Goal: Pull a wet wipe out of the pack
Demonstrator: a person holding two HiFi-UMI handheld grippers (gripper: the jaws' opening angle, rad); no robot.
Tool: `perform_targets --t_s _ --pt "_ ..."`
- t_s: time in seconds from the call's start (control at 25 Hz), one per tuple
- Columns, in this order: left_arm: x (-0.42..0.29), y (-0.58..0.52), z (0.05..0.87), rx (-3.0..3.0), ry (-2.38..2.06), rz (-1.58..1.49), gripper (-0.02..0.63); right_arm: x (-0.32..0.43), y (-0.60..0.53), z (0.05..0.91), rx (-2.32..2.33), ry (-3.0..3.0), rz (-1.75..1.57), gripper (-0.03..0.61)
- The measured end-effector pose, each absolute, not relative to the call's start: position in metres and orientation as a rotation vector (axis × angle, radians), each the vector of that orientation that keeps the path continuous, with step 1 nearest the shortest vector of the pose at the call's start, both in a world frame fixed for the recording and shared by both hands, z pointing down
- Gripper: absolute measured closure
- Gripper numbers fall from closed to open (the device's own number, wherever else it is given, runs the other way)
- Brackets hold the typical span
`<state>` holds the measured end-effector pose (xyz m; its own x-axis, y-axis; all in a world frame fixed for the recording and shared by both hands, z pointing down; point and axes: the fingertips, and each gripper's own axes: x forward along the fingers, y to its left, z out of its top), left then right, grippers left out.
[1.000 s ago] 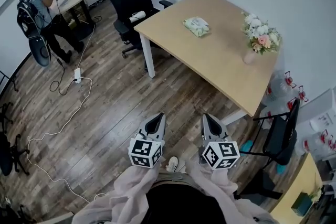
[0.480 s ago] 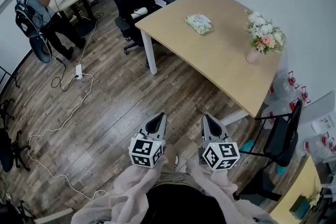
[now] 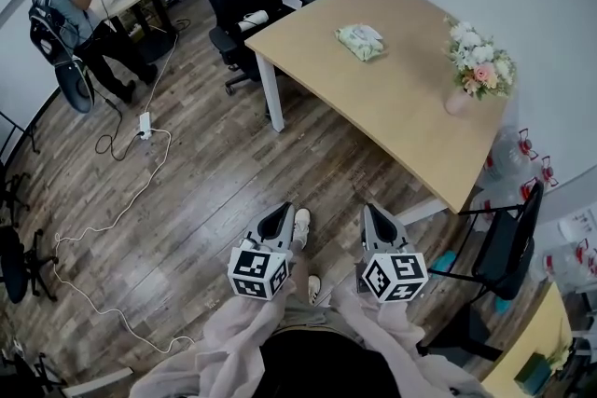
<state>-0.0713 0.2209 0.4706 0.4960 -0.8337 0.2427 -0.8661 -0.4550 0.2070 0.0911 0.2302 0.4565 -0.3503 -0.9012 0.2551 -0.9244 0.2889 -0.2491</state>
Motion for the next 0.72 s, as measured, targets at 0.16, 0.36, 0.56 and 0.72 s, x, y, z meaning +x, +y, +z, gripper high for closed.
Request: perform_targets --t_s 0.16,0.36,0.56,0.72 --pt "-0.071 0.204 0.468 2.454 -1.438 0.151 0.601 0.091 0.215 0.457 1.76 -2.466 0.551 0.566" --pt "-0.07 0.174 0.467 2.444 -1.448 0.151 0.603 0.09 0.187 0.457 1.751 -2.47 0.566 0.566" --pt "-0.07 0.134 0.466 2.426 -1.451 0.146 0.603 0.09 0.148 0.457 1.739 -2.474 0.576 0.566" --pt "-0.072 0.098 0.461 2.408 -1.461 0.123 0.603 0.089 0.111 0.454 1.729 -2.481 0.576 0.566"
